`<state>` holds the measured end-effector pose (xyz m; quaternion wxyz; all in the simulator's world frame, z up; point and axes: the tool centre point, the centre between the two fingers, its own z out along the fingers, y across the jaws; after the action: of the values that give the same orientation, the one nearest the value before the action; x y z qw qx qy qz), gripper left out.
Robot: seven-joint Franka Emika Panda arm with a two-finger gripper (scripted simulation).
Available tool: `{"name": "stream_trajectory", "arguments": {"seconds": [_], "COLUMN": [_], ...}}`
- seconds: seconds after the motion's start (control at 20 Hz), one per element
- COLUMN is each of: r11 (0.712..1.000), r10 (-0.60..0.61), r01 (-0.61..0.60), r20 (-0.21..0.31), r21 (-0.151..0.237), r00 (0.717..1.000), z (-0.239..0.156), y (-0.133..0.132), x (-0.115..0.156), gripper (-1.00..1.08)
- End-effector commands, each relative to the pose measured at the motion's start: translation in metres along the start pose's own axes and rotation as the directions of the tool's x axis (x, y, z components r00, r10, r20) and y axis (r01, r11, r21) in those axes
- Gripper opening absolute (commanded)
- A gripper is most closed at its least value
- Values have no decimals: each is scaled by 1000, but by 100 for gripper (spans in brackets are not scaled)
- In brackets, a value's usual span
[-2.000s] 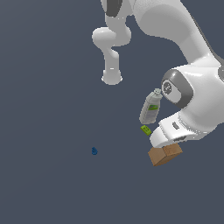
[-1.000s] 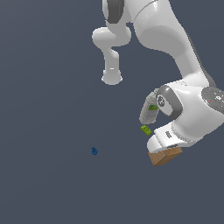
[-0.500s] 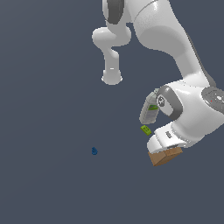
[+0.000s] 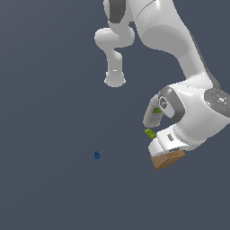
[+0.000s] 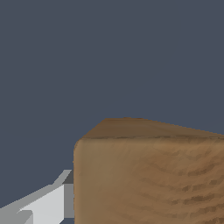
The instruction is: Pick up a designated object from a clutter of objects.
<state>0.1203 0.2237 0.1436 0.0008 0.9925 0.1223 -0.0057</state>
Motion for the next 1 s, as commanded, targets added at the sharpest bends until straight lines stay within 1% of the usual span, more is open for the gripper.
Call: {"name": "stream_trajectory", "arguments": {"seconds": [0.0, 0.15, 0.3, 0.95], "r11": [1000, 1000, 1000, 1000], "r10": [1, 1, 1, 1], "r01": [-1, -1, -1, -1], "r20": [-10, -10, -10, -11], "r21": [0, 0, 0, 2], "r00": [1000, 1000, 1000, 1000], "z": [-13, -26, -44, -147], "y": [9, 24, 45, 163], "x": [0, -5, -12, -50], "gripper": [-100, -100, -100, -100]}}
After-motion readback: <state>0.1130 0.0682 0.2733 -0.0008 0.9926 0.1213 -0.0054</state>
